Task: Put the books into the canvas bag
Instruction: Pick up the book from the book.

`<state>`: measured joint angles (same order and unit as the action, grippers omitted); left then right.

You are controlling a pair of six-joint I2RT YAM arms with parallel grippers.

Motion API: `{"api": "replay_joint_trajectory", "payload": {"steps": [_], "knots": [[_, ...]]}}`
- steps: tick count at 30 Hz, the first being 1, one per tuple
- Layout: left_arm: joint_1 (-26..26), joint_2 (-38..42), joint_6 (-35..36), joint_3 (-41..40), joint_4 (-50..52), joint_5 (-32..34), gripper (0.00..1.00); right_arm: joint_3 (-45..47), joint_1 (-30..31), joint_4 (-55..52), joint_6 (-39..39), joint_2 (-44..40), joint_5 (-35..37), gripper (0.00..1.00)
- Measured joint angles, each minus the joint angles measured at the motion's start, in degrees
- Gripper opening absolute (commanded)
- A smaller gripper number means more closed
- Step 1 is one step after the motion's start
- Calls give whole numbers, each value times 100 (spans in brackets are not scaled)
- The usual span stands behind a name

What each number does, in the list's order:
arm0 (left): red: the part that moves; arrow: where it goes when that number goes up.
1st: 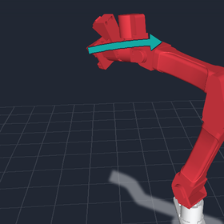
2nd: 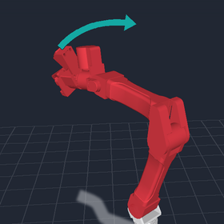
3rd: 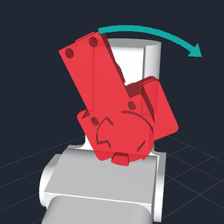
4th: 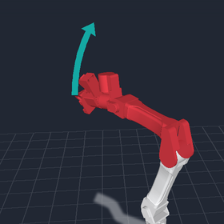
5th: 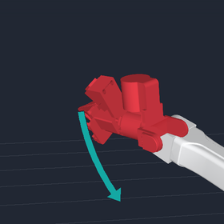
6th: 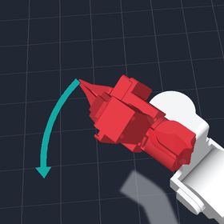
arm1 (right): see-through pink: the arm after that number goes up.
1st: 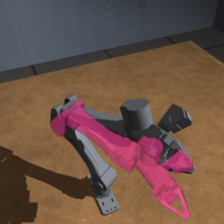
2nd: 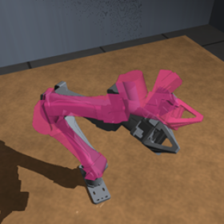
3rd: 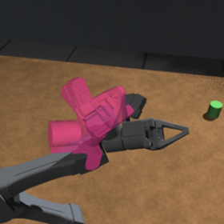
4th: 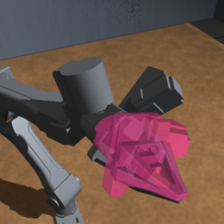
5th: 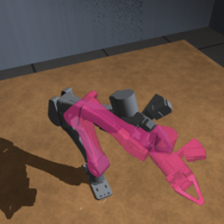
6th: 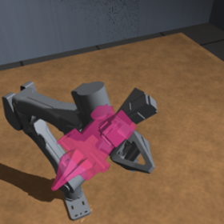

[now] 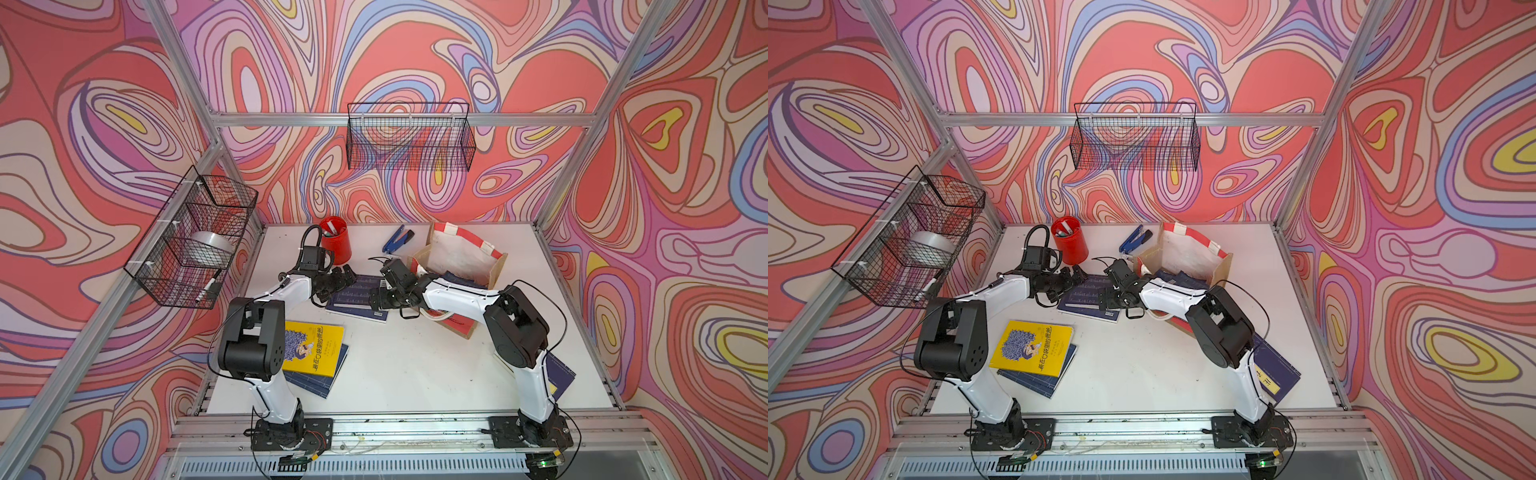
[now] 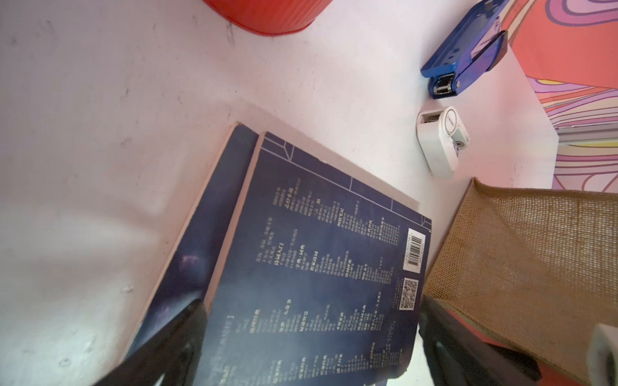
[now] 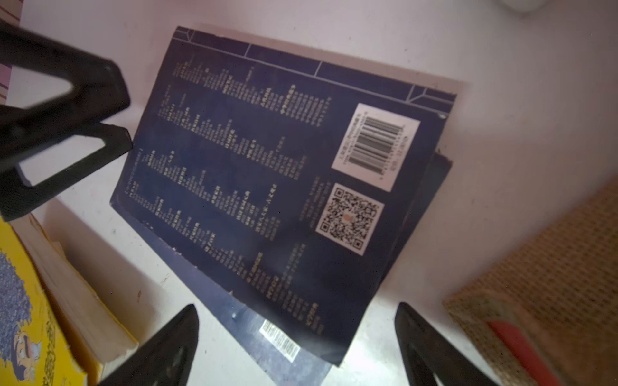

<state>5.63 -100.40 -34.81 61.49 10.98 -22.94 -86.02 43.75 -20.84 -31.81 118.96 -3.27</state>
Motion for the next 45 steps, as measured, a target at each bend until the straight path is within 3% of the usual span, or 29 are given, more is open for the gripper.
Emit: {"api": "replay_joint_trajectory", "payload": {"steps": [27, 37, 40, 45], "knots": [[-46, 168, -61, -251, 256, 308, 100, -603, -101, 378, 304, 643, -551, 91], [-306, 538, -179, -785, 354, 420, 100, -1012, -92, 562, 396, 986, -938, 91], [-334, 542, -240, -922, 299, 404, 95, -1064, -92, 592, 415, 1029, -986, 91], [-426, 660, -356, -1222, 24, 374, 74, -1110, -92, 592, 455, 1069, -1025, 90]]}}
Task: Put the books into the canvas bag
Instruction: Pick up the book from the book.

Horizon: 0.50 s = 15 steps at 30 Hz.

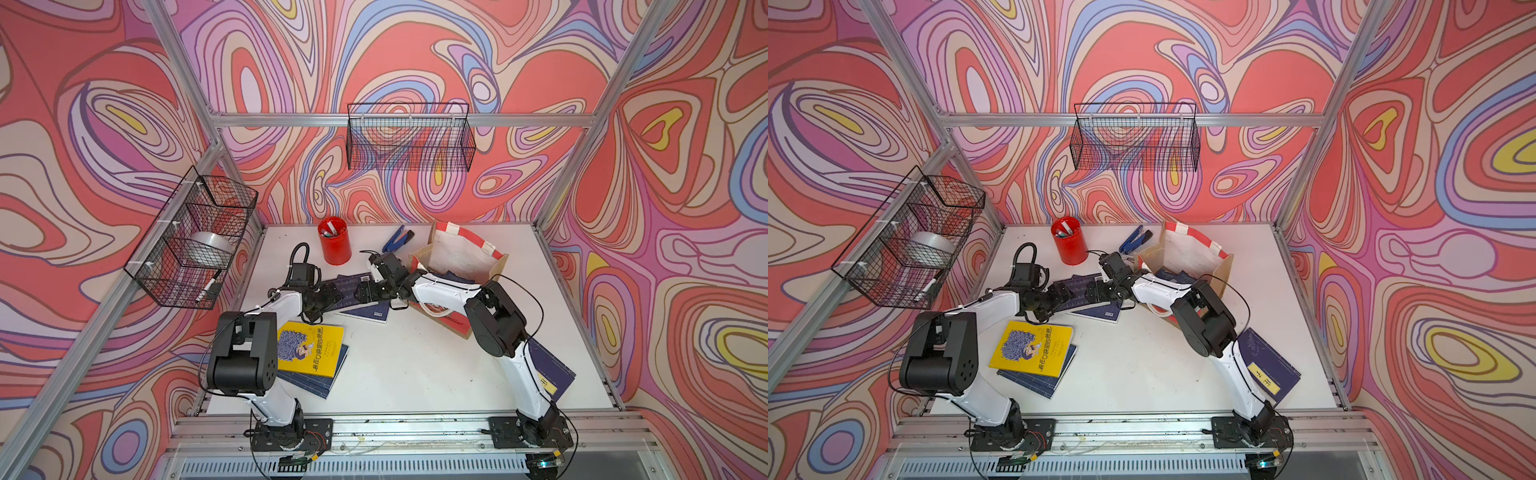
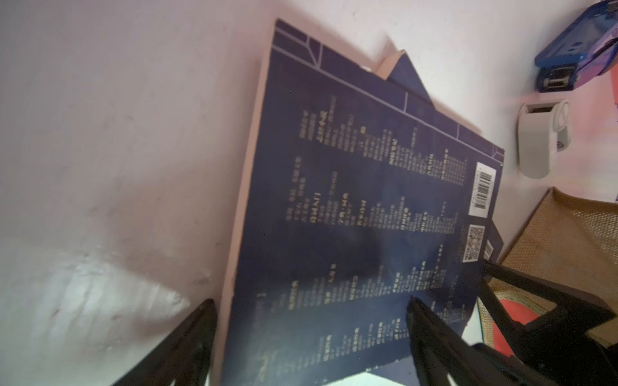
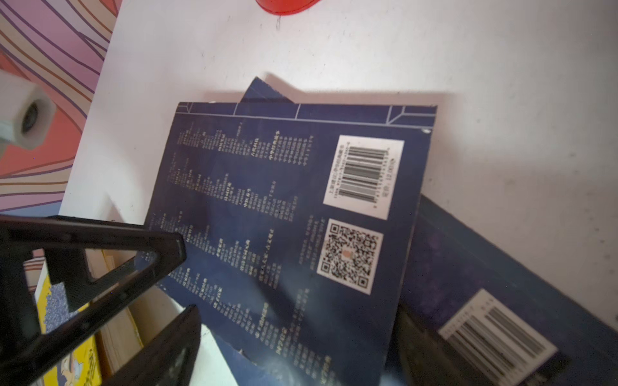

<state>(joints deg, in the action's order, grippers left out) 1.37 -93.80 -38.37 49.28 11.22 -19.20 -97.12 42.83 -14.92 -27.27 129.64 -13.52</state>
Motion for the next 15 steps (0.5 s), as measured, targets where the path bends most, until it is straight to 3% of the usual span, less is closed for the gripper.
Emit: {"api": "replay_joint_trajectory", "payload": {"steps": [3, 10, 15], "knots": [[-63, 153, -74, -197, -87, 22, 68, -50, 0, 20, 26, 46, -44, 90], [-149, 772, -136, -466, -232, 127, 44, -181, -4, 7, 129, 136, -138, 90], [-177, 1047, -133, -466, -256, 192, 37, -350, -4, -7, 195, 254, -205, 90]]}}
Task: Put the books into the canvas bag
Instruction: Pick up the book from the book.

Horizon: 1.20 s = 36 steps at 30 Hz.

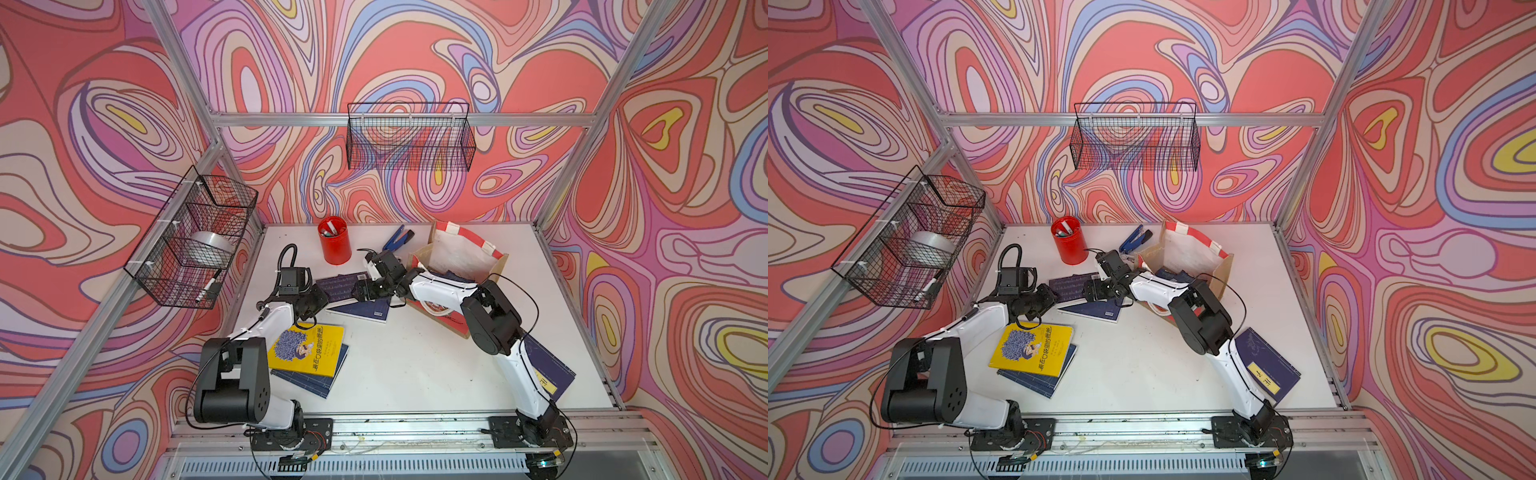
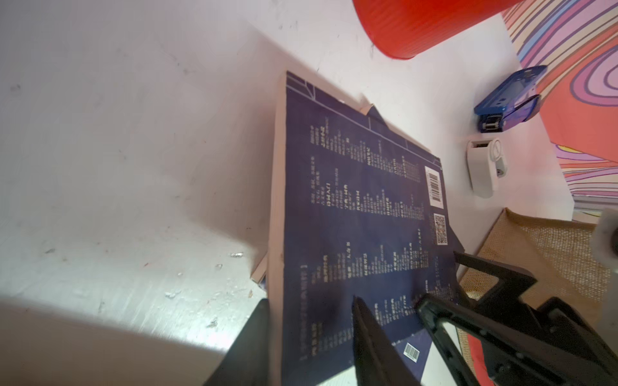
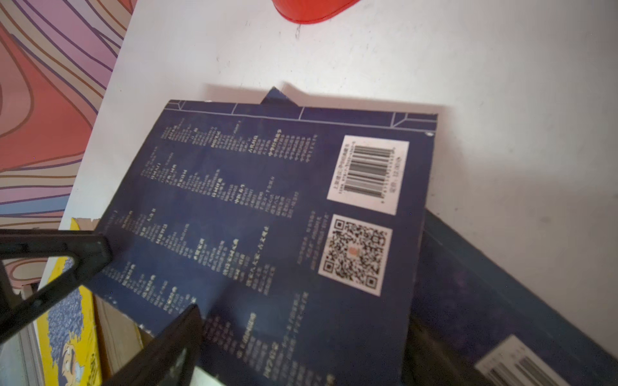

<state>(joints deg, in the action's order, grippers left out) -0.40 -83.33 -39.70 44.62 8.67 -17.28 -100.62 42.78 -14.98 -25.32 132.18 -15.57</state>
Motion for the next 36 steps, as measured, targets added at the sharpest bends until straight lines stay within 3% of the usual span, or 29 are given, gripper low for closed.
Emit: {"api": "replay_joint_trajectory", "payload": {"steps": [9, 15, 25, 32, 36], "knots": [[-33, 55, -94, -129, -332, 28, 28, -151, -2, -111, 114, 81, -68, 89], [-42, 76, -197, -188, -509, 66, 0, -151, -2, -131, 210, 81, -74, 89], [-28, 634, 76, 85, 68, 164, 0, 52, 90, -57, 446, -57, -114, 90], [-4, 1130, 935, 1331, 1443, 15, 0, 745, 297, -197, 1003, -1080, -72, 93], [-2, 1438, 1073, 1937, 2026, -59, 0, 1320, 428, 199, 1462, -2063, 247, 95]]}}
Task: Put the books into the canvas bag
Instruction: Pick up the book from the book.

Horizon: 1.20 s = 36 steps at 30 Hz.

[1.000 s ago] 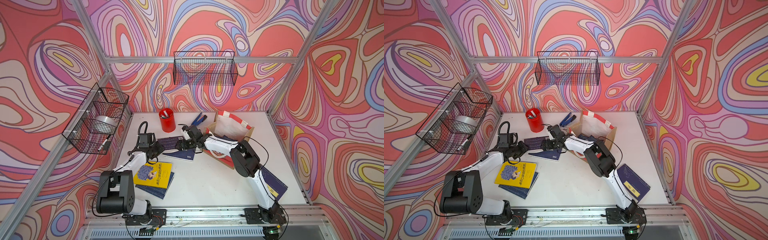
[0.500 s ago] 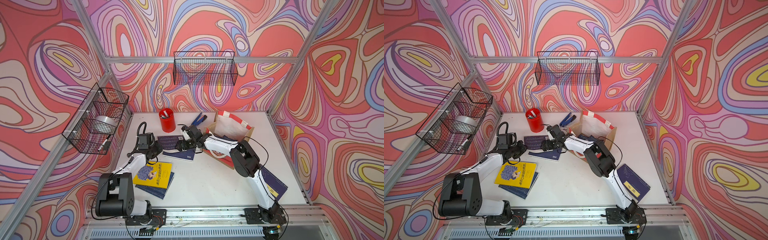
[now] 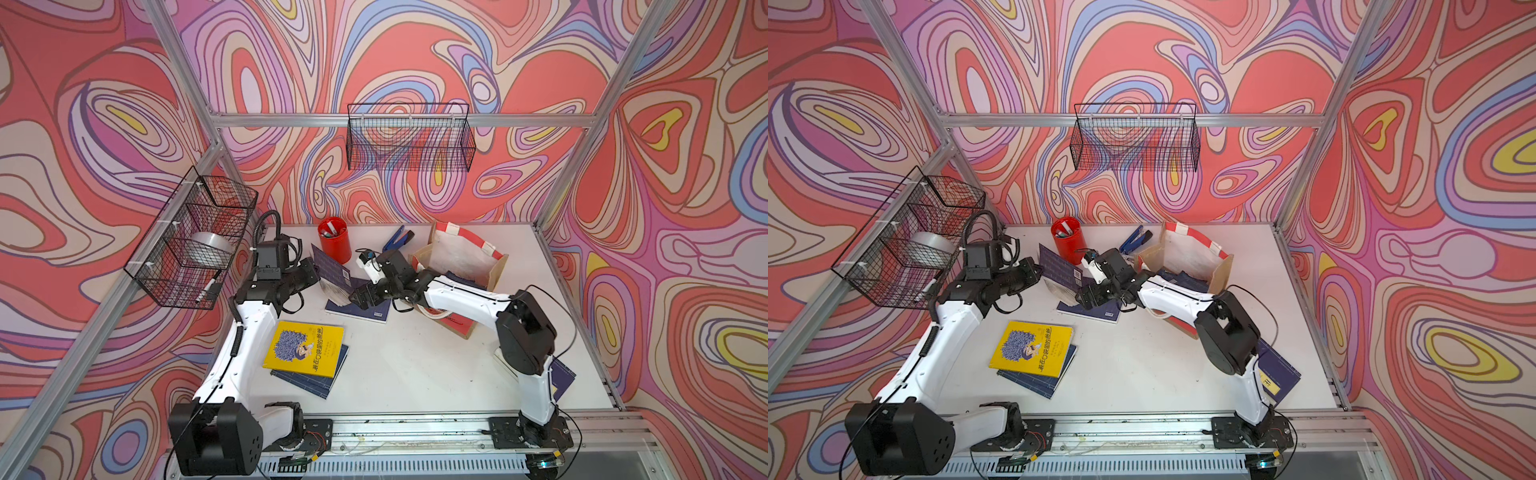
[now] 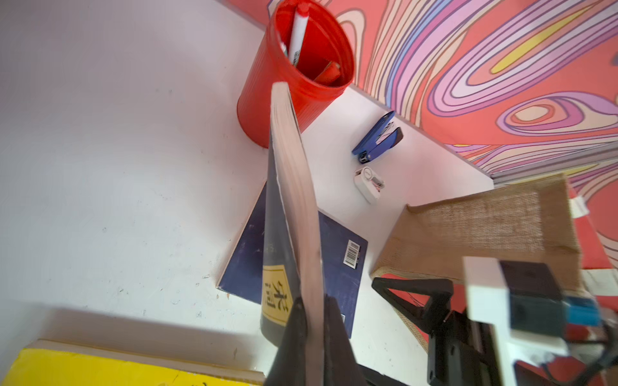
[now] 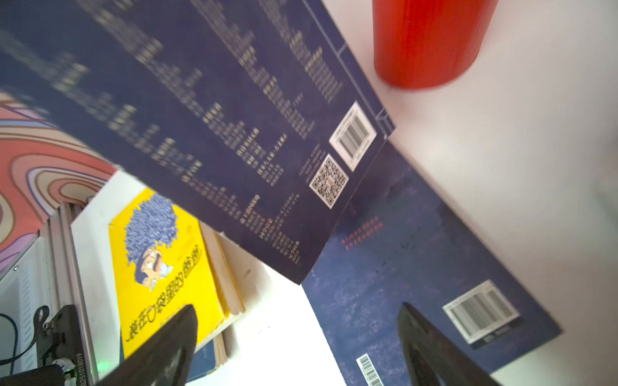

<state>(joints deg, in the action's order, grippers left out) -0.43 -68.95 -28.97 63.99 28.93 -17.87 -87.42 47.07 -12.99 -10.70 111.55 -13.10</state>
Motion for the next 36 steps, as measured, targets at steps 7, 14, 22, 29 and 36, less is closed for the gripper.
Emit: {"api": "replay_joint_trajectory", "payload": {"steps": [7, 14, 22, 29, 36], "knots": [[7, 136, -291, 616, 721, -334, 0, 938, 994, 1333, 1132, -872, 1386, 95], [7, 219, -599, 868, 1237, -715, 0, 793, 1864, 2192, 2205, -396, 3150, 95], [50, 509, -743, 1040, 1456, -883, 0, 46, 2000, 2726, 2872, 448, 4951, 80], [50, 579, -774, 1080, 1519, -962, 0, -116, 2004, 2785, 3047, 527, 5530, 31], [72, 551, -774, 1143, 1593, -1211, 33, 238, 1993, 2741, 3086, 175, 5394, 0]]}}
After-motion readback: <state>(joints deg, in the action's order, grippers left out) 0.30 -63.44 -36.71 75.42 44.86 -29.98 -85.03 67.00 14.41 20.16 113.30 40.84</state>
